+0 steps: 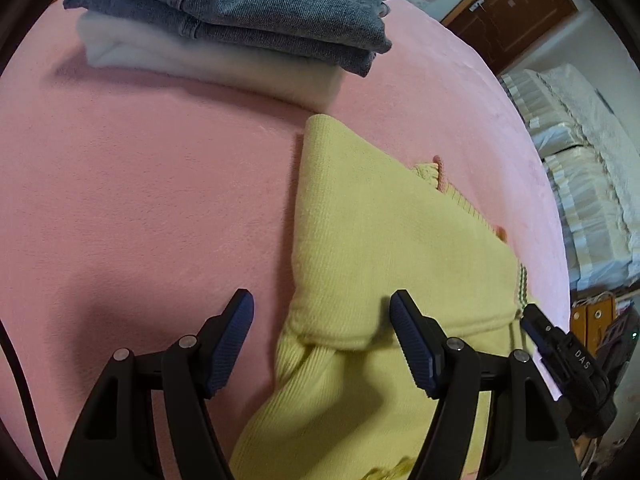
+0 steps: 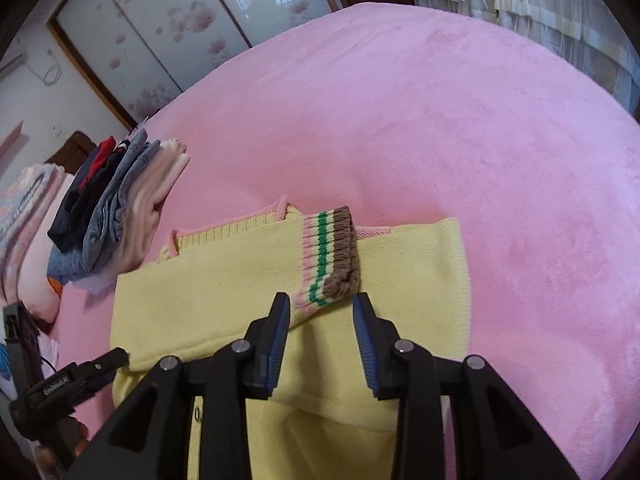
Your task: Fold large clothes
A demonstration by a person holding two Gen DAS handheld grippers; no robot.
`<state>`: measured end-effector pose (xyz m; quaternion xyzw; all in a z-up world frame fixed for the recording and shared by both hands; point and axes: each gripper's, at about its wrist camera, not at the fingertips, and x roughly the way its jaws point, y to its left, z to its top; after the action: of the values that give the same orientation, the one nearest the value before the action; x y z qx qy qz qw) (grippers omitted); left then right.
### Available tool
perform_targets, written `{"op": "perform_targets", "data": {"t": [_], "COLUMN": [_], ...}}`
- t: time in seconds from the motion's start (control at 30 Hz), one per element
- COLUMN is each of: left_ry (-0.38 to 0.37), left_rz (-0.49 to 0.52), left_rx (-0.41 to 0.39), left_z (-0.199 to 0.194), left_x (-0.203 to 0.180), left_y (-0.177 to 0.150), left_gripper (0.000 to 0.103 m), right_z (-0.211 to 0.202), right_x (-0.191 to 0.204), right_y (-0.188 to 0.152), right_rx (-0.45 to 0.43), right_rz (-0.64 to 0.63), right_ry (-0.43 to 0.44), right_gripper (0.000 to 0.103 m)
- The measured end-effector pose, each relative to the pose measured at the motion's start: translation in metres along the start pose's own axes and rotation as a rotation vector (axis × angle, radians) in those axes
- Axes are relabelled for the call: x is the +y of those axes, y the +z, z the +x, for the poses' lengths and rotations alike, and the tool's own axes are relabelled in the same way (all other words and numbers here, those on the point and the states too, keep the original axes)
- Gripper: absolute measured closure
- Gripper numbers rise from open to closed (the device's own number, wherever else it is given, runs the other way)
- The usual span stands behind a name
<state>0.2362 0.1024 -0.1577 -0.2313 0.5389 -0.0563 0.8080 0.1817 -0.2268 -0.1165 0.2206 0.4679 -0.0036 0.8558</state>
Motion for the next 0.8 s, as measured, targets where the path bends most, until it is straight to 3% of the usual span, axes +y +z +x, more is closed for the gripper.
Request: {"op": "perform_targets", "data": {"t": [0.03, 0.07, 0.1, 0.13, 0.3, 0.4, 0.47, 0.57, 0.67, 0.7, 0.77, 0.8], "left_ry": [-0.014, -0.028, -0.025, -0.013, -0.025, -0.031, 0.000, 0.018, 0.091, 0.123, 0.146, 0.135], "left_rz": [0.005, 0.014, 0.024, 0.036, 0.064, 0.085, 0.105, 0.122, 0.153, 0.169, 0.202, 0.219], "left_rx": [-0.012, -0.013, -0.006, -0.010, -0.055, -0.058, -0.039, -0.027, -0.067, -0.094, -0.140, -0.164], "left_z": [0.001, 0.004, 0.006, 0.006, -0.007, -0.011, -0.003, -0.001, -0.018, -0.024, -0.036, -0.042], "left_x": [-0.002, -0.001, -0.003, -0.005, -0.003, -0.002, -0.001, -0.003, -0.012, -0.018, -0.029, -0.036], "left_y": [0.002, 0.001, 0.001, 0.000, 0.002, 0.001, -0.002, -0.004, -0.005, -0.007, -0.008, -0.008], "left_gripper": [0.048, 0.073, 0.078, 0.081, 0.085, 0.085, 0.084, 0.081, 0.071, 0.067, 0.056, 0.045], "right_z": [0.005, 0.008, 0.010, 0.012, -0.012, -0.033, -0.032, -0.016, -0.033, -0.043, -0.055, -0.059], "right_x": [-0.003, -0.004, -0.005, -0.002, 0.005, 0.006, 0.010, 0.005, 0.007, 0.013, 0.025, 0.030], "right_y": [0.002, 0.002, 0.003, 0.003, -0.006, -0.018, -0.025, -0.032, -0.035, -0.037, -0.040, -0.042], "right_rx": [0.005, 0.002, -0.002, 0.000, -0.030, -0.045, -0.042, 0.036, -0.013, -0.054, -0.103, -0.114], "right_rz": [0.025, 0.035, 0.031, 0.015, -0.010, 0.002, -0.048, -0.060, -0.062, -0.085, -0.135, -0.158], "right_ry": [0.023, 0.037, 0.043, 0.040, 0.068, 0.108, 0.078, -0.007, -0.089, -0.125, -0.131, -0.112], "right_gripper": [0.070, 0.070, 0.075, 0.094, 0.094, 0.094, 0.094, 0.090, 0.081, 0.074, 0.068, 0.068]}}
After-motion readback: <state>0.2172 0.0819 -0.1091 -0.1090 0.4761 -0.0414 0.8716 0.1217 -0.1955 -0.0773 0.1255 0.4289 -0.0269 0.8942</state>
